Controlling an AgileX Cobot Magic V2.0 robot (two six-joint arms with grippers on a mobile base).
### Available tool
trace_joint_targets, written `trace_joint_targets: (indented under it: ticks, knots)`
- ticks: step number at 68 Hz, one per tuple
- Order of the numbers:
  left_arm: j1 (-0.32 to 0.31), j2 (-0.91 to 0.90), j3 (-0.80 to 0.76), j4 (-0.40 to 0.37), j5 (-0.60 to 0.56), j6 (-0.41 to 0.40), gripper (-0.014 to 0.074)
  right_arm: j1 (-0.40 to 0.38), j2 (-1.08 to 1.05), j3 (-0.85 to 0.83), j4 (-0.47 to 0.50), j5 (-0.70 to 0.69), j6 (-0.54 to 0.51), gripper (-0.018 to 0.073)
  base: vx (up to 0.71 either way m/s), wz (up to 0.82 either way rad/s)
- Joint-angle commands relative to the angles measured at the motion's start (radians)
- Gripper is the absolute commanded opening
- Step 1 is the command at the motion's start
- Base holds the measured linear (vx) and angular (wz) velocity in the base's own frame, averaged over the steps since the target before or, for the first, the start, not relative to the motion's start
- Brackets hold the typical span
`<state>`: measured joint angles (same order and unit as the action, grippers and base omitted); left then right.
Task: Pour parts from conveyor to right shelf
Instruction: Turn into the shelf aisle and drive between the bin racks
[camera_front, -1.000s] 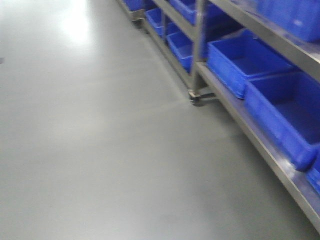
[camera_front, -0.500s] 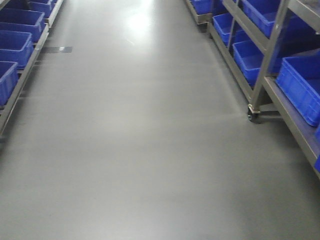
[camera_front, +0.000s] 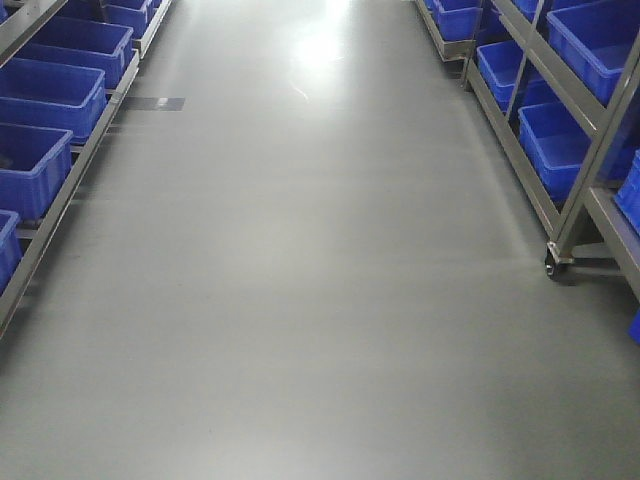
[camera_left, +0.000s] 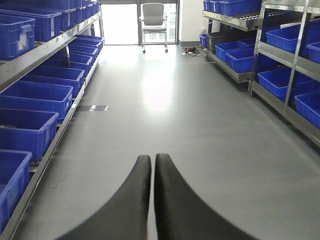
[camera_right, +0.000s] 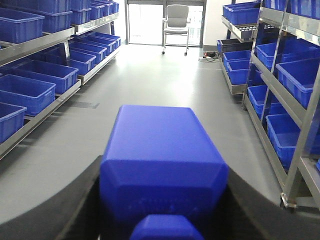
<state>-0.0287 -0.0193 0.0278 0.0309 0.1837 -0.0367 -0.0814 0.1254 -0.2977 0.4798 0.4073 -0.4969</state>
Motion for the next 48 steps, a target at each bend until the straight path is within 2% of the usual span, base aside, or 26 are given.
trace_joint_targets:
  ticks: [1, 48]
  knots:
    - [-0.005, -0.005, -0.019, -0.001, -0.072, -0.007, -0.0006, -0.002, 0.012, -0.026, 0.012, -0.072, -0.009, -0.0005, 0.4, 0.02]
    - [-0.005, -0.005, -0.019, -0.001, -0.072, -0.007, -0.0006, -0.002, 0.012, -0.026, 0.012, -0.071, -0.009, -0.0006, 0.51, -0.07]
